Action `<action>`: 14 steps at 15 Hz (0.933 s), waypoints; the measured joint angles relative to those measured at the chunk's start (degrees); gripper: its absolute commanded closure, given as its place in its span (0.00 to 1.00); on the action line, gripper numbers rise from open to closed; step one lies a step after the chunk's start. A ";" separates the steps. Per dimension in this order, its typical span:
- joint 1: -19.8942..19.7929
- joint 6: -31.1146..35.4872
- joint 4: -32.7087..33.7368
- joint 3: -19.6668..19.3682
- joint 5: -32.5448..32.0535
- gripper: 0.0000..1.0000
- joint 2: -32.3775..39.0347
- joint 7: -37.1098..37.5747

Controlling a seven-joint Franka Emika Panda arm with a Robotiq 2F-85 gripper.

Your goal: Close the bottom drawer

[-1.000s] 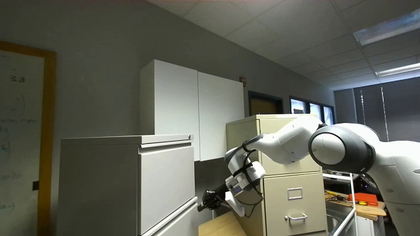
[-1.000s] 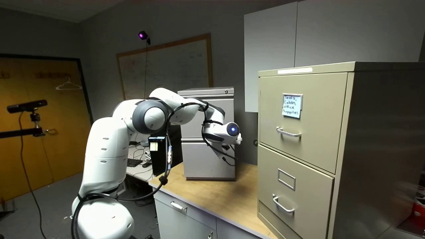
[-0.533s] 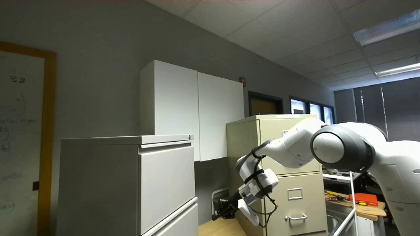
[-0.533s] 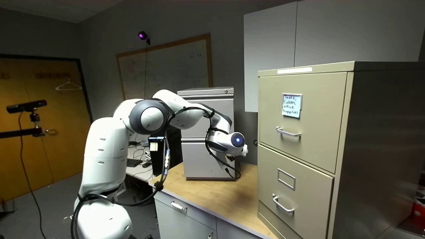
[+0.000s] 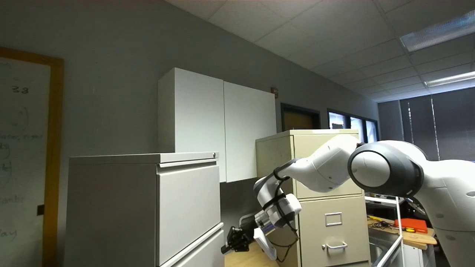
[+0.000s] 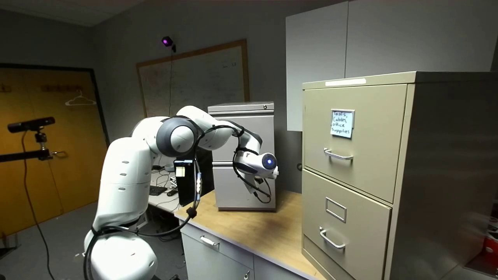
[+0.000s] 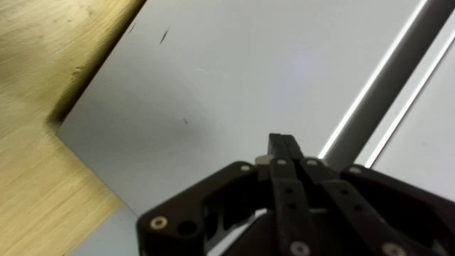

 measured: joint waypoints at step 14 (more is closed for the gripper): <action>3.54 -0.61 8.35 2.46 0.84 1.00 5.86 0.01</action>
